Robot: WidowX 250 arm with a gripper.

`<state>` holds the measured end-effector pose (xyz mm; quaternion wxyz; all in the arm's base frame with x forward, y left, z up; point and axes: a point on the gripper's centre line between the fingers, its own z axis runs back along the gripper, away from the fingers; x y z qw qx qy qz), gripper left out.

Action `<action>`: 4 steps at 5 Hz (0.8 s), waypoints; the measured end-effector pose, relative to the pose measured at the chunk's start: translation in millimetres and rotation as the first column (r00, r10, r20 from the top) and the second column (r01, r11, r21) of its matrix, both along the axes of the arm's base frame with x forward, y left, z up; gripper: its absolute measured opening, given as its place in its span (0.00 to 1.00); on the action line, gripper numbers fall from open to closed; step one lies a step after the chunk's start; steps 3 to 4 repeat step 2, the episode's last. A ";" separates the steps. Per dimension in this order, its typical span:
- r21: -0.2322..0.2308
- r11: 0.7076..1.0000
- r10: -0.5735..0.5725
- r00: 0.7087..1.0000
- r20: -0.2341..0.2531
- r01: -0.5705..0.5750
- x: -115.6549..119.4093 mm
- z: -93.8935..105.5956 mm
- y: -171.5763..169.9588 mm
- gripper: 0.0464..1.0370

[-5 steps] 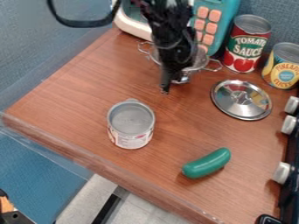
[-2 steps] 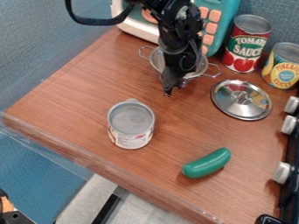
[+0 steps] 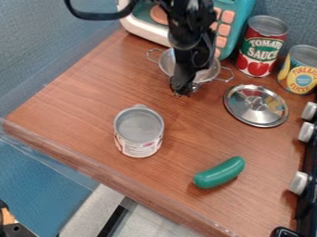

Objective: Move silver colander from left bottom side to the left of silver lid

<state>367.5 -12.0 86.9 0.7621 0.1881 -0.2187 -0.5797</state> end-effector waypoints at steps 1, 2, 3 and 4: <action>-0.014 1.000 0.019 0.998 0.054 -0.018 -1.7 26.0 12.1 0.97; -0.014 1.000 0.019 0.998 0.055 -0.018 -2.2 27.4 13.0 0.96; -0.014 1.000 0.019 0.998 0.055 -0.018 -2.2 27.4 13.0 0.96; -0.014 1.000 0.019 0.998 0.055 -0.018 -2.2 27.4 13.0 0.96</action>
